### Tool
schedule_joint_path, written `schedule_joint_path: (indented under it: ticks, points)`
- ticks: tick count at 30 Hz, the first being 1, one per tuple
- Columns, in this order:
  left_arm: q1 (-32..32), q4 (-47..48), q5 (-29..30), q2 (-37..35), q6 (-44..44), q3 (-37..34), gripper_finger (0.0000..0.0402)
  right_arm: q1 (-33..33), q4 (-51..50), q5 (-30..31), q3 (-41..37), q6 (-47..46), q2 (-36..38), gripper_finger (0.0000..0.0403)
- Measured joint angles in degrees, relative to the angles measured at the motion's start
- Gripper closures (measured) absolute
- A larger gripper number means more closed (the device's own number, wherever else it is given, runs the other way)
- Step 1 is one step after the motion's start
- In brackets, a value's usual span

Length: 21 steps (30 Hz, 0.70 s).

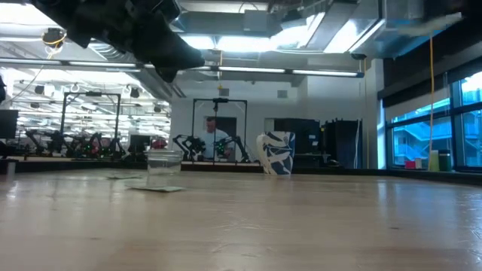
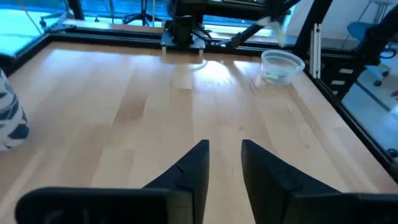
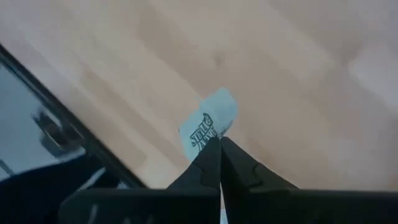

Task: Pick and place Stevia / Truvia into bins
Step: Put the green stevia packet into the transparent container

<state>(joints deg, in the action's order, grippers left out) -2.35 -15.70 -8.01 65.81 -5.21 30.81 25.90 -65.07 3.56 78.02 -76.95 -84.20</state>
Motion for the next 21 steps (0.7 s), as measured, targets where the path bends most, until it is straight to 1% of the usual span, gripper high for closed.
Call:
schedule_joint_path:
  ticks: [5,7,9,15,21]
  points:
    - [0.0,0.1,0.0,0.4,-0.2,0.0,0.0314,10.2,-6.6,-0.2,0.0,-15.8,-1.9,0.0403]
    - [0.0,0.2,0.0,0.5,-0.2,0.0,0.0314,12.9,-8.1,-0.8,0.0,-21.3,-3.1,0.0403]
    - [0.0,0.2,0.0,0.4,-0.2,0.0,0.0314,15.2,-9.0,-2.6,0.0,-25.6,-4.9,0.0403]
    - [0.0,0.2,0.0,0.4,-1.6,0.0,0.0314,19.3,-8.5,-9.4,0.0,-30.5,-10.9,0.0403]
    - [0.0,0.4,-0.1,0.4,-3.2,0.0,0.0313,21.5,-7.1,-9.7,0.0,-34.1,-13.2,0.0403]
